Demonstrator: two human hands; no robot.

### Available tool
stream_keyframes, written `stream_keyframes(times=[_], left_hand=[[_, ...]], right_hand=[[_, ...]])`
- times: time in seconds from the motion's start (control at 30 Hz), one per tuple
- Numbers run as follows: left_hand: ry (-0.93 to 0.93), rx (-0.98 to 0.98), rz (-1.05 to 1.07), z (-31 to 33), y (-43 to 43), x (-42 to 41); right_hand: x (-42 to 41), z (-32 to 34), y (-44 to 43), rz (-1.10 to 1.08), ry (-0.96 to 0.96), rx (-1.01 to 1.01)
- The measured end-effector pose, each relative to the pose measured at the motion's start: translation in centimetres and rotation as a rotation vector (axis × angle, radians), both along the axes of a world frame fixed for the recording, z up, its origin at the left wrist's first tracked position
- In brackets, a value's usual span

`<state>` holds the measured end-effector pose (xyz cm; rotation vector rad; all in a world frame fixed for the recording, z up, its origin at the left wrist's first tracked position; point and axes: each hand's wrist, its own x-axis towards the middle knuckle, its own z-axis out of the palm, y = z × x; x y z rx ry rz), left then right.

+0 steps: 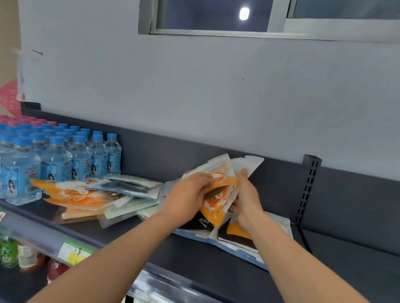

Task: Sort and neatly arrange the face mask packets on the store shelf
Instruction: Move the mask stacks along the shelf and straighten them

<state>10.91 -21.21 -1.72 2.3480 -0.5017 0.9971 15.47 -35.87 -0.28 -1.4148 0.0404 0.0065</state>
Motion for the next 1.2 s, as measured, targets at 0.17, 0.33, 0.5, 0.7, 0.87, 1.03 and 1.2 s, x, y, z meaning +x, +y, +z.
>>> stream_keyframes(times=[0.17,0.33,0.5,0.7,0.87,1.03,1.2], left_hand=[[0.132,0.296,-0.066,-1.3,0.5,0.1],[0.305,0.374,0.129,-1.9,3.0,0.8],[0.663,0.476,0.29,-3.0,5.9,2.1],[0.621,0.404,0.194,-2.5,5.6,1.6],[0.4,0.502,0.291,-2.9,4.0,1.4],[0.074,0.471,0.539,-0.5,6.0,0.9],[0.005,0.086,0.674,1.6,10.4,0.6]], right_hand=[[0.1,-0.8,-0.1,0.065,0.016,-0.15],[1.2,-1.5,-0.8,-0.127,0.07,-0.109],[1.5,-1.6,-1.4,-0.228,-0.002,-0.027],[1.5,-1.5,-1.5,-0.272,-0.027,0.05],[1.6,-1.4,-0.6,-0.235,-0.039,0.065],[1.6,-1.0,-0.1,-0.246,-0.042,0.065],[1.9,-0.9,0.0,-0.224,0.039,0.136]])
